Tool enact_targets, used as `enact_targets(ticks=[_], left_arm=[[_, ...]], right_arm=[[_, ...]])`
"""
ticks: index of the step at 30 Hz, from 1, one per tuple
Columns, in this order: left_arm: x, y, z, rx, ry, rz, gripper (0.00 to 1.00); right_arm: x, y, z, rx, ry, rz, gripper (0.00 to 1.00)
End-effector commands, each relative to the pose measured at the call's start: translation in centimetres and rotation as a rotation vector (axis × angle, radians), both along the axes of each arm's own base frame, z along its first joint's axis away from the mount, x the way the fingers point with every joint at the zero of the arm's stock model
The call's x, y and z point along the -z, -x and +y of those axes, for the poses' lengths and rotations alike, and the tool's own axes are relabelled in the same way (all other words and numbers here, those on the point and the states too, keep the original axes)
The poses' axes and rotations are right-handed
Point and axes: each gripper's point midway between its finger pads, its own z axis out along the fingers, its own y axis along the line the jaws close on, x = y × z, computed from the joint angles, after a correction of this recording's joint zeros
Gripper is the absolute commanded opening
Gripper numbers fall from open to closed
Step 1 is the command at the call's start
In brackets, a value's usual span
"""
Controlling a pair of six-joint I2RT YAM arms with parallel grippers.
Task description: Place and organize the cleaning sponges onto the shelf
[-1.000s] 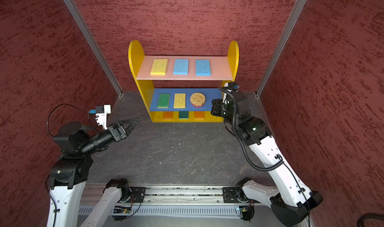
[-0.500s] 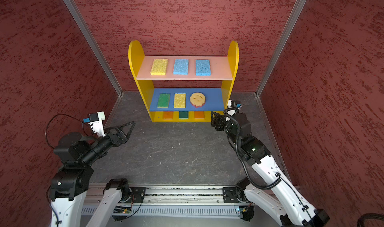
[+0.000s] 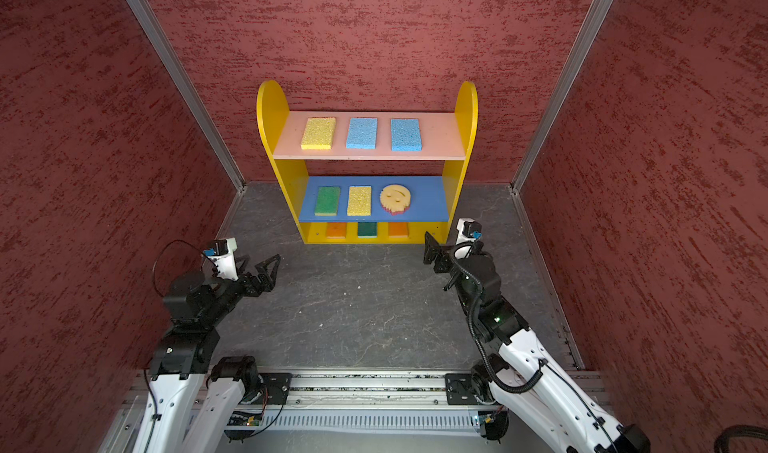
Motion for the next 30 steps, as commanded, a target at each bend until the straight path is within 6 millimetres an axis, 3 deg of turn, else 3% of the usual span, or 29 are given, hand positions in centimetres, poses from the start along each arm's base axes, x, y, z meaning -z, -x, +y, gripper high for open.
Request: enact_targets(ticks=[1,4,8,13,20,24,30], left_arm=[[-2.3,-1.1,1.8,-0.095,-0.037,-0.194,1.0],[-0.9,-2.0,2.6,-0.144,-0.022,-0.232,1.0],[3.1,-3.4,4.3,-0.246,0.0,-0.139,0.99],[6.2,-4.6,4.5,-0.249,-0.056,-0.104,0.99],[8.8,-5.6,5.3,-0.279,-0.127,-0.104,0.99],[9.5,-6.9,6.1,-0.315,-0.136,-0.088,0.99],[10.2,-10.8,5.6,-0.26,-0.164,-0.034,0.99]], right_arm=[[0.1,-0.1,-2.2,0.117,0.076,-0.105,0.99],[3.2,-0.2,-3.6,0.189,0.149,-0.07,0.99],[6.7,0.3,-5.7,0.295,0.179,-0.044,0.99],[7.2,0.8,-7.7,0.377,0.207,-0.064,0.99],[12.4,0.9,-10.9,0.449,0.195,0.061,0.99],[12.4,0.3,-11.8,0.462,0.163,0.066,0.99],[12.8,-1.6,-13.2,0.477,0.164,0.09,0.99]])
